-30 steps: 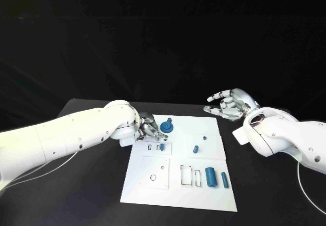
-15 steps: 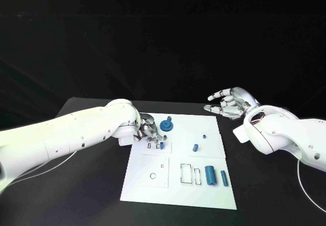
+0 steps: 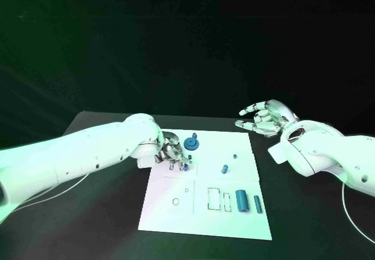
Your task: Assemble the parts on the task board
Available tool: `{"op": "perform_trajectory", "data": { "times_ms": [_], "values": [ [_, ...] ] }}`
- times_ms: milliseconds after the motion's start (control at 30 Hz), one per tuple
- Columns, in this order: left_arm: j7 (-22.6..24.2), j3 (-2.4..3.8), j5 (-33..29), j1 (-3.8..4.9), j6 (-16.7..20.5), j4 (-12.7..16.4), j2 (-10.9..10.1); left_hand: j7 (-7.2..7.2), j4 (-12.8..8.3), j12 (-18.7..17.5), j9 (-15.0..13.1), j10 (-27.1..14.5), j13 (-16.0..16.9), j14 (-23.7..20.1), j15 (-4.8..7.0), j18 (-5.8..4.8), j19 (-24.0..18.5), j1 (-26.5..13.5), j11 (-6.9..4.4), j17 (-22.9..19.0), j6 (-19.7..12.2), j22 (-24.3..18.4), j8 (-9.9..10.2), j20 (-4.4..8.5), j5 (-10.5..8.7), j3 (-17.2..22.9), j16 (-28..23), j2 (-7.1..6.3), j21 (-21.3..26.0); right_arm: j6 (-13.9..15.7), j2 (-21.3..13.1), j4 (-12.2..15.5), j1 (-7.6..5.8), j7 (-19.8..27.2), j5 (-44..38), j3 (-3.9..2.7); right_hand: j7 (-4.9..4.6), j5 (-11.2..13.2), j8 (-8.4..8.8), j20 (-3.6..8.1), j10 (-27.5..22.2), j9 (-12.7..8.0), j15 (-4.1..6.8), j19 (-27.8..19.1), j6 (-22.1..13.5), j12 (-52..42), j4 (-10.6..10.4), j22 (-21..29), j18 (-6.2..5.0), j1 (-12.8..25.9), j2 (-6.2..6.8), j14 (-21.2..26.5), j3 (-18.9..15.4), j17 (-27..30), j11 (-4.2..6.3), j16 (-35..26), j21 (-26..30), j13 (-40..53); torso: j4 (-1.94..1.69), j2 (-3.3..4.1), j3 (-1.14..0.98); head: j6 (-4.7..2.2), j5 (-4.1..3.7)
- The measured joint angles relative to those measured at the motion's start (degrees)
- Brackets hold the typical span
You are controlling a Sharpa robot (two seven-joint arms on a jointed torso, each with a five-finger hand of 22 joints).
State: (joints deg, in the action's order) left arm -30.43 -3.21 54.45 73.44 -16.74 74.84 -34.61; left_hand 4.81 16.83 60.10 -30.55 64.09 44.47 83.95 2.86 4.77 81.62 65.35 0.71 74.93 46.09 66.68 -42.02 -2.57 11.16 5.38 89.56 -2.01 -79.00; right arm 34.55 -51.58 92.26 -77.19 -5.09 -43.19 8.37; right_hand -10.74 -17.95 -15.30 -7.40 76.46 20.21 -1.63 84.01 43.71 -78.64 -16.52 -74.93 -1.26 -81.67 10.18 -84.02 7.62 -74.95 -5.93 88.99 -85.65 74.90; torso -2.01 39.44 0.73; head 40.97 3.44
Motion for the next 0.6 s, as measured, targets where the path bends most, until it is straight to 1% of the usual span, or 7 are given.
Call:
{"op": "perform_trajectory", "data": {
  "times_ms": [67, 100, 167, 233, 433, 467, 600],
  "values": [
    [0.0, 0.0, -0.3, 0.0, -0.1, 0.0, 0.0, 0.02, 0.0, 0.4, -0.2, 0.3, 0.5, 0.0, 0.0, 0.0, 0.2, 0.0, 0.0, 0.0, 0.3, 0.5, 0.0, 0.01, 0.0, 0.0, 0.0, 0.0, -0.1, 0.0, 0.0, 0.0, 0.0, -0.1, 0.0, 0.0, 0.0, 0.0, 0.0, 0.0, 0.0, 0.0, 0.0, 0.0, 0.0, 0.0, 0.0, 0.0, 0.0, 0.0, 0.0, 0.0, 0.0, 0.0, 0.0, 0.0, 0.0, 0.0, -0.03, 0.0, -0.01, 0.04, -0.02],
    [0.0, 0.0, -0.3, 0.0, -0.1, 0.0, 0.1, -0.11, 0.0, 1.0, -0.5, 1.1, 1.2, 0.0, 0.0, 0.01, 0.4, 0.0, -0.09, 0.0, 0.7, 1.1, -0.3, 0.22, 0.0, 0.0, 0.0, 0.0, -0.6, 0.0, 0.0, -0.1, 0.0, -0.1, 0.0, 0.0, 0.0, 0.0, 0.0, 0.0, 0.0, 0.0, 0.0, 0.0, 0.0, 0.0, 0.0, 0.0, 0.0, 0.0, 0.0, 0.0, 0.0, 0.0, 0.0, 0.0, 0.0, 0.0, -0.03, 0.0, -0.01, 0.04, -0.02],
    [-0.1, -0.02, -0.5, 0.0, -0.2, 0.0, 0.1, -0.12, 0.0, 1.3, -0.9, 1.4, 1.8, 0.0, 0.0, 0.01, 0.4, 0.0, -0.2, 0.0, 0.7, 1.4, -0.5, 0.22, 0.0, -0.3, 0.0, 0.0, -0.6, -0.1, 0.1, -0.1, 0.0, -0.2, -0.1, 0.0, 0.0, 0.0, 0.0, 0.0, 0.0, 0.0, 0.0, 0.0, 0.0, 0.0, 0.0, 0.0, 0.0, 0.0, 0.0, 0.0, 0.0, 0.0, 0.0, 0.0, 0.0, 0.0, -0.03, 0.0, -0.01, 0.04, -0.02],
    [-0.1, -0.04, -0.7, 0.0, -0.3, 0.0, 0.2, -0.35, 0.0, 2.2, -1.5, 2.0, 2.8, 0.0, 0.0, 0.01, 0.4, 0.1, -0.41, 0.0, 1.0, 1.8, -1.0, 0.22, 0.0, -0.3, 0.0, 0.32, -0.9, -0.1, 0.1, -0.1, 0.0, -0.2, -0.1, 0.0, 0.0, 0.0, 0.0, 0.0, 0.0, 0.0, 0.0, 0.0, 0.0, 0.0, 0.0, 0.0, 0.0, 0.0, 0.0, 0.0, 0.0, 0.0, 0.0, 0.0, 0.0, 0.0, -0.03, 0.0, -0.01, 0.05, 0.01],
    [-0.1, -0.19, -1.0, 0.0, -0.6, -0.2, 0.5, -0.35, 0.0, 2.5, -2.0, 2.1, 3.3, 0.0, 0.0, 0.01, 0.6, 0.0, -0.5, 0.0, 1.0, 2.3, -1.2, 0.42, 0.0, -0.3, 0.0, 0.47, -1.0, -0.2, 0.1, -0.2, 0.0, -0.4, -0.1, 0.0, 0.0, 0.0, 0.0, 0.0, 0.0, 0.0, 0.0, 0.0, 0.0, 0.0, 0.0, 0.0, 0.0, 0.0, 0.0, 0.0, 0.0, 0.0, 0.0, 0.0, 0.0, 0.0, 0.0, 0.0, -0.03, 0.05, 0.01],
    [-0.1, -0.21, -1.0, 0.0, -0.7, -0.2, 0.6, -0.35, 0.0, 2.5, -2.2, 2.2, 3.4, 0.0, 0.0, 0.0, 0.6, 0.4, -0.62, 0.0, 1.0, 2.4, -1.5, 0.42, 0.0, -0.3, 0.0, 0.84, -1.0, -0.2, 0.1, -0.2, 0.0, -0.5, -0.1, 0.0, 0.0, 0.0, 0.0, 0.0, 0.0, 0.0, 0.0, 0.0, 0.0, 0.0, 0.0, 0.0, 0.0, 0.0, 0.0, 0.0, 0.0, 0.0, 0.0, 0.0, 0.0, 0.0, 0.01, 0.01, -0.04, 0.05, 0.0],
    [-0.1, -0.29, -1.1, 0.0, -0.7, -0.3, 0.9, -0.35, 0.0, 2.5, -3.1, 2.3, 3.5, 0.2, 0.21, 0.01, 0.6, 1.2, -0.7, 0.0, 1.0, 2.6, -1.5, 0.42, 0.34, -0.3, 0.0, 1.61, -1.3, -0.2, 0.1, -0.2, 0.0, -0.6, -0.1, 0.0, 0.0, 0.0, 0.0, 0.0, 0.0, 0.0, 0.0, 0.0, 0.0, 0.0, 0.0, 0.0, 0.0, 0.0, 0.0, 0.0, 0.0, 0.0, 0.0, 0.0, 0.0, 0.0, 0.01, 0.04, -0.03, 0.14, -0.1]
  ]
}}
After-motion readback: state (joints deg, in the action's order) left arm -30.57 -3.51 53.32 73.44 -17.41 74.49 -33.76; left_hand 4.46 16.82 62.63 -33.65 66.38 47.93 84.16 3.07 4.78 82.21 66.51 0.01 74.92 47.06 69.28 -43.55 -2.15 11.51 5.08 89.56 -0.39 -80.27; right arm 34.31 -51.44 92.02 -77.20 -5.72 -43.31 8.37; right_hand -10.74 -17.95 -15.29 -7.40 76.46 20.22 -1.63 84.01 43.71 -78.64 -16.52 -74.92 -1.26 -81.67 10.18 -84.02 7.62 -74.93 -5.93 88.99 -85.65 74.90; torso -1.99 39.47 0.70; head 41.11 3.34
